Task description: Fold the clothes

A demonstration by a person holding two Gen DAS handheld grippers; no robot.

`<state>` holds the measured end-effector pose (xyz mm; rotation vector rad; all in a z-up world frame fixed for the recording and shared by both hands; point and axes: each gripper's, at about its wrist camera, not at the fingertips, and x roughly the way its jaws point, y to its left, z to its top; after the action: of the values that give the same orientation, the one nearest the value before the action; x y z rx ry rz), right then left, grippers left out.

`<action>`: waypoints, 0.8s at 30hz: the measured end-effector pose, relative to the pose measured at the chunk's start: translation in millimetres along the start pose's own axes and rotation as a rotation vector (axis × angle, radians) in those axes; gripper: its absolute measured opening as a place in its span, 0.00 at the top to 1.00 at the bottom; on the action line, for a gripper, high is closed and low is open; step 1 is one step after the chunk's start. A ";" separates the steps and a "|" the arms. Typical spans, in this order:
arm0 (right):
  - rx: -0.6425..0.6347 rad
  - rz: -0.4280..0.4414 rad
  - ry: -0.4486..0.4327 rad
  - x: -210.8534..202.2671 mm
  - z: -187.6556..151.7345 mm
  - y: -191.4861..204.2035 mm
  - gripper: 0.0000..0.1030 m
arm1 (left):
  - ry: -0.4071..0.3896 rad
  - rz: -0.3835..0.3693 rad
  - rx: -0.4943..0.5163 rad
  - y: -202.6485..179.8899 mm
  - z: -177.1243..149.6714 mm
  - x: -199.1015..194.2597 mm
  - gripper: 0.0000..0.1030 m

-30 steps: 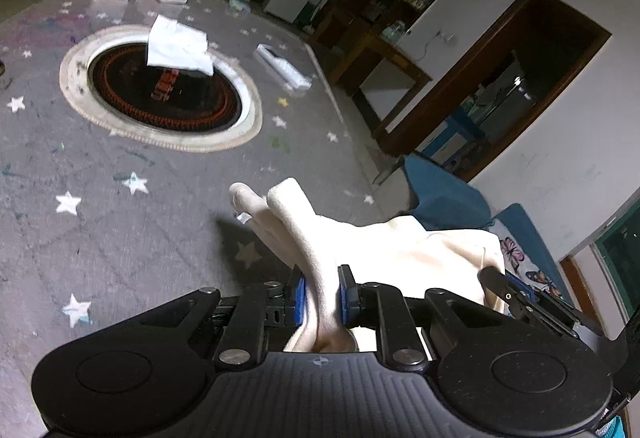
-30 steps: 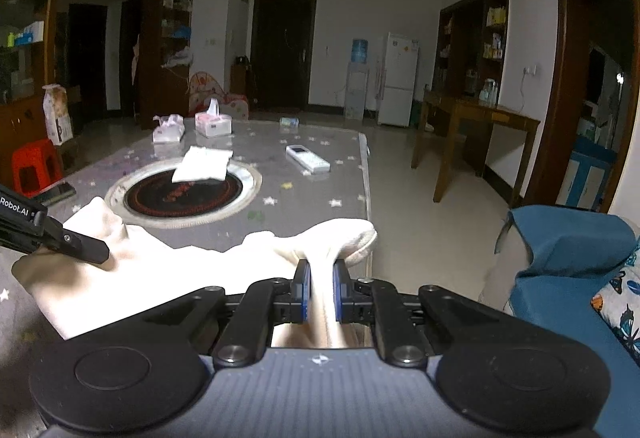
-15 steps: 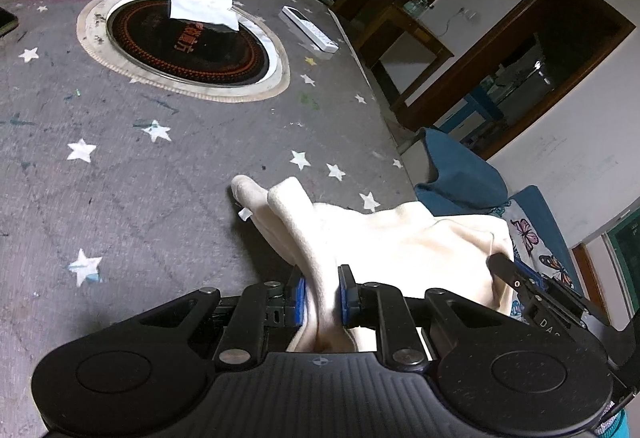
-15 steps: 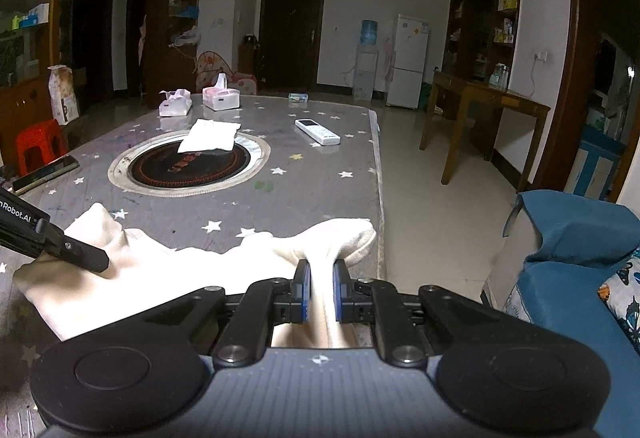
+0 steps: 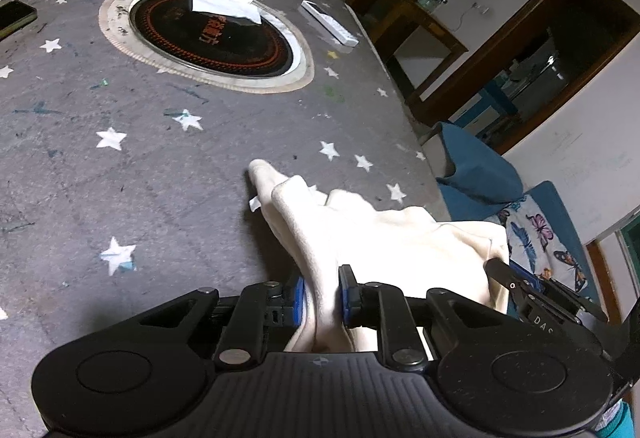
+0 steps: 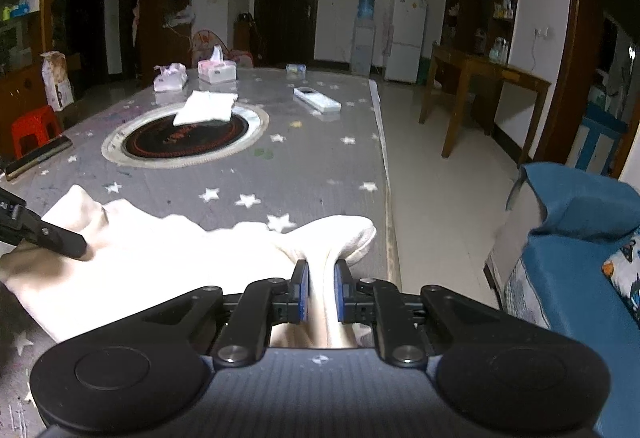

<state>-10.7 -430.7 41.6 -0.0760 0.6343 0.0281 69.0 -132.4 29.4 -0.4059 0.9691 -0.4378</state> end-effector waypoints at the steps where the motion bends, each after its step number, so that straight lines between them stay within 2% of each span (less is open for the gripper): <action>1: 0.001 -0.004 0.003 0.7 -1.3 0.1 0.86 | 0.000 0.007 0.003 0.5 -0.6 0.2 0.78; 8: 0.010 0.010 0.001 -5.7 -9.3 4.5 0.81 | 0.003 0.047 0.036 4.3 -7.4 1.5 0.74; 10: 0.019 0.031 -0.006 -10.3 -11.9 8.7 0.75 | 0.001 0.060 0.048 4.7 -9.6 1.6 0.67; 12: 0.027 0.054 -0.010 -14.0 -15.9 14.6 0.70 | -0.001 0.072 0.060 5.2 -11.8 1.7 0.63; 17: 0.047 0.121 0.001 -16.5 -31.5 31.7 0.65 | -0.011 0.091 0.093 4.9 -16.1 1.3 0.64; 21: 0.057 0.133 0.014 -16.8 -41.5 42.2 0.64 | -0.021 0.108 0.137 3.0 -19.1 0.6 0.65; 24: 0.064 0.139 -0.001 -23.5 -43.1 48.7 0.62 | -0.024 0.113 0.134 4.1 -18.9 -0.7 0.63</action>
<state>-57.5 -385.7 17.8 0.0295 0.6383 0.1419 53.3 -131.1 18.3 -0.2334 0.9284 -0.3916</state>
